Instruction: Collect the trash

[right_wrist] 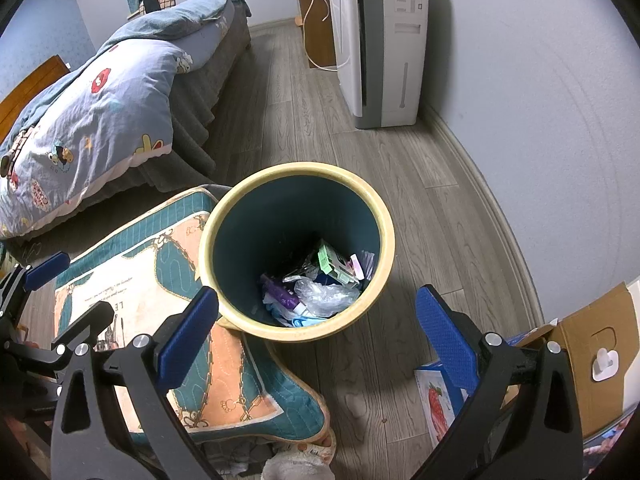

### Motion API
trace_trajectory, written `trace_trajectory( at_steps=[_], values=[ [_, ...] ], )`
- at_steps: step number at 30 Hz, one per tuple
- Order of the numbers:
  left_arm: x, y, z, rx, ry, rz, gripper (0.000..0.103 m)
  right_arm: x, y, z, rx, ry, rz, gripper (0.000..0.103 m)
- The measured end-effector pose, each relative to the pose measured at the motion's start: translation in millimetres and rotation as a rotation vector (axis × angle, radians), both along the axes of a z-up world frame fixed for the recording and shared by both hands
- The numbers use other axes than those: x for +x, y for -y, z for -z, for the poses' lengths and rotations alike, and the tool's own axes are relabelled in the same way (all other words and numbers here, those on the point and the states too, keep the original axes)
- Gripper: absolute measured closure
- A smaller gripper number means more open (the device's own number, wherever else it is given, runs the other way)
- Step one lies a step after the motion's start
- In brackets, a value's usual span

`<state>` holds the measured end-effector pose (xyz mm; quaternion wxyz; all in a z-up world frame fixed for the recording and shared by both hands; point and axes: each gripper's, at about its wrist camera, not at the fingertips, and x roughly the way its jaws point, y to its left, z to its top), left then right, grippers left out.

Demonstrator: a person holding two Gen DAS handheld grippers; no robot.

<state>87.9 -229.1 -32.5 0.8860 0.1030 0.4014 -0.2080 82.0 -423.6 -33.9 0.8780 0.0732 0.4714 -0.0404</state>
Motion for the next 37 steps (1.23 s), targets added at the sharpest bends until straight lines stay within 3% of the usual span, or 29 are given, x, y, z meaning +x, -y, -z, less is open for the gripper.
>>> trace_trajectory(
  at_steps=[25, 31, 37],
  values=[
    [-3, 1, -1, 0.015, 0.025, 0.025, 0.005, -1, 1, 0, 0.005, -0.003, 0.005, 0.006],
    [3, -11, -3, -0.005, -0.021, -0.007, 0.005, 3, 1, 5, 0.003, -0.020, 0.019, 0.006],
    [3, -31, -12, 0.004, -0.008, -0.029, 0.005, 15, -2, 18, 0.057, -0.063, 0.081, 0.006]
  ],
)
